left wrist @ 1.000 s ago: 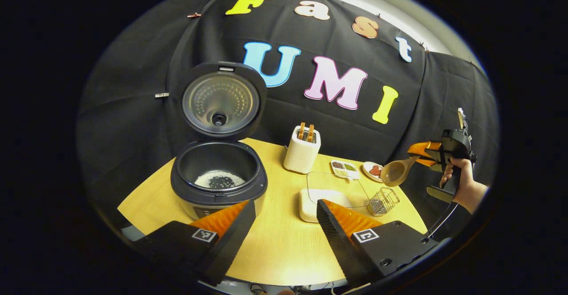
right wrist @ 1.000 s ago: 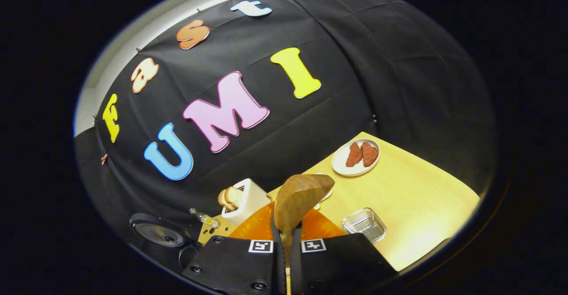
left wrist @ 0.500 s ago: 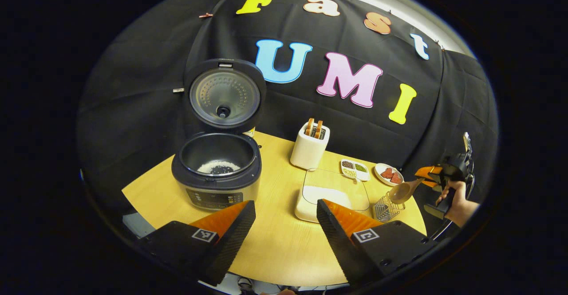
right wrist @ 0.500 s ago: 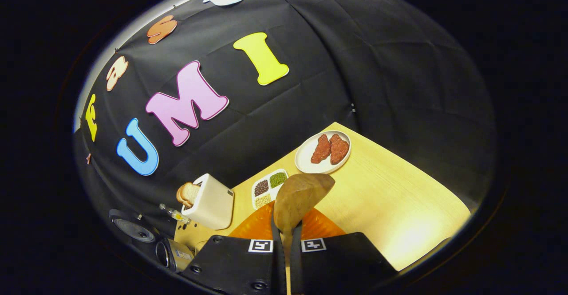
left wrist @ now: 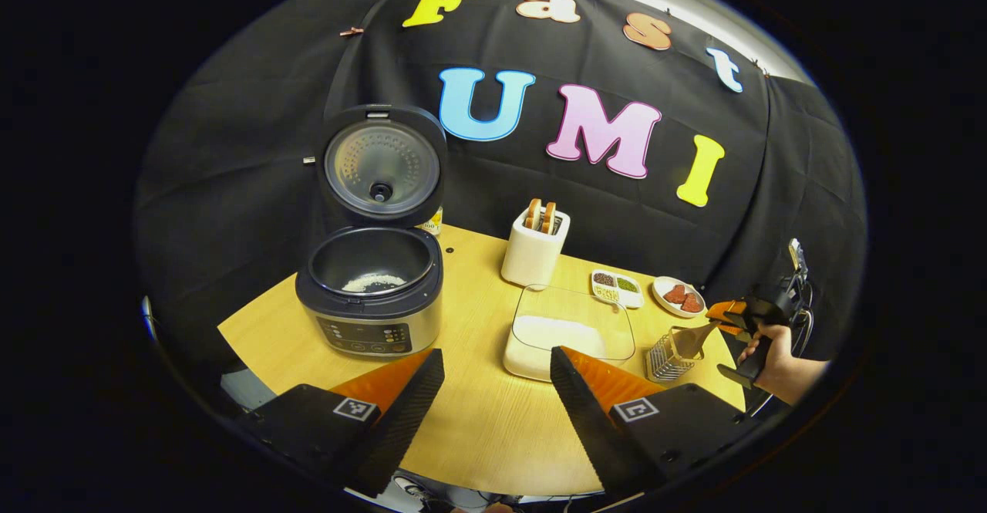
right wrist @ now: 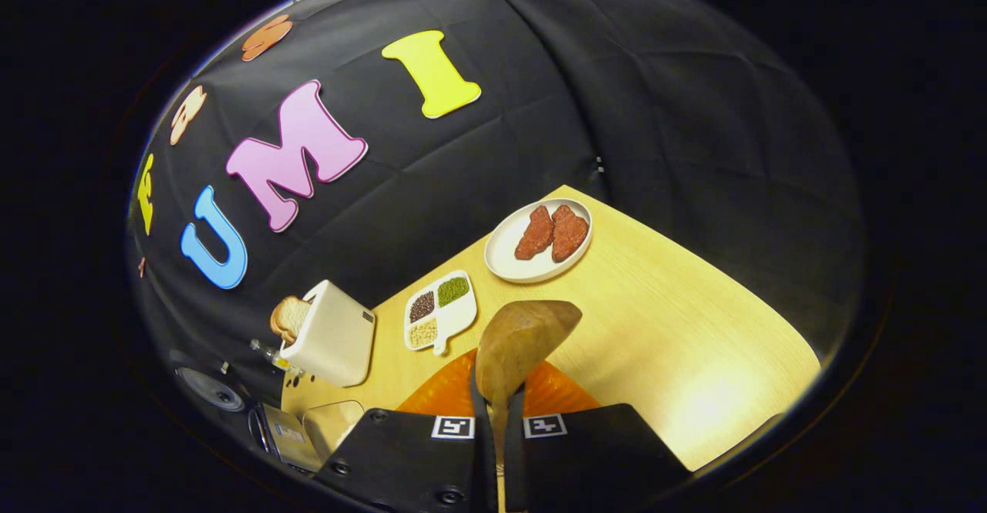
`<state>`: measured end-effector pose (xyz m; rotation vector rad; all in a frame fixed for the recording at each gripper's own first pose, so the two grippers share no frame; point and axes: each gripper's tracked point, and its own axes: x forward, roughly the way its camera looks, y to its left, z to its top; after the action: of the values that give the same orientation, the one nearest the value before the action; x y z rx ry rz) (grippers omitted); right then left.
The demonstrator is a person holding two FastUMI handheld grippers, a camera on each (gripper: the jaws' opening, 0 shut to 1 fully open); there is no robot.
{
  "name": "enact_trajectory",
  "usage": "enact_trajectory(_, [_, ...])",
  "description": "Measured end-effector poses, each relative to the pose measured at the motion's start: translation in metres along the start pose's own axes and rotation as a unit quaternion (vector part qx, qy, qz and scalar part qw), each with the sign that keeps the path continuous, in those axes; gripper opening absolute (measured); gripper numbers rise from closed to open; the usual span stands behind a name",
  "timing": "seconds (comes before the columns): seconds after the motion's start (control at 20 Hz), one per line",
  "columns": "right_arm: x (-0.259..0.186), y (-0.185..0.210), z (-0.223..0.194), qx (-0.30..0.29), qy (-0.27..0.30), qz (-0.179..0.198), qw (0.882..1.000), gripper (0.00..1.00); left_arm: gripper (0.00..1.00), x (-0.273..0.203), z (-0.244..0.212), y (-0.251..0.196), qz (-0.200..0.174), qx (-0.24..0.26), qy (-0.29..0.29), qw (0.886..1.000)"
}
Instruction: Close the left gripper, press the button to open the rice cooker; take a wooden spoon from the chopstick holder with the right hand, scoop a spoonful of rice and pour it into the rice cooker, then put the wooden spoon back into the chopstick holder.
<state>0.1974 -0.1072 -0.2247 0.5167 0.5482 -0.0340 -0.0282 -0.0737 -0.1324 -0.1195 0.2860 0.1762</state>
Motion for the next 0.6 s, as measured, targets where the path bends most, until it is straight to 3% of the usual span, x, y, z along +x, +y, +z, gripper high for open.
enact_trajectory(0.25, [0.009,0.001,-0.012,-0.020,0.009,-0.003,1.000,0.10,0.96,-0.003,0.011,0.020,0.022,0.000,-0.007,1.000])
enact_trajectory(0.4, [0.003,0.009,-0.018,-0.038,0.013,0.010,0.999,0.17,0.95,-0.004,0.025,0.034,0.036,-0.003,-0.017,0.999])
enact_trajectory(0.45, [-0.001,0.009,-0.015,-0.049,0.005,0.010,0.999,0.11,0.95,-0.004,0.032,0.038,0.037,-0.002,-0.021,0.999])
enact_trajectory(0.5, [-0.007,0.009,-0.013,-0.056,-0.002,0.009,0.998,0.24,0.95,-0.004,0.039,0.042,0.039,0.000,-0.025,0.999])
enact_trajectory(0.55, [-0.012,0.011,-0.012,-0.061,-0.007,0.010,0.998,0.29,0.95,-0.005,0.048,0.046,0.038,0.004,-0.030,0.999])
enact_trajectory(0.6, [-0.018,0.012,-0.010,-0.067,-0.009,0.009,0.998,0.53,0.96,-0.005,0.060,0.051,0.039,0.007,-0.037,0.999])
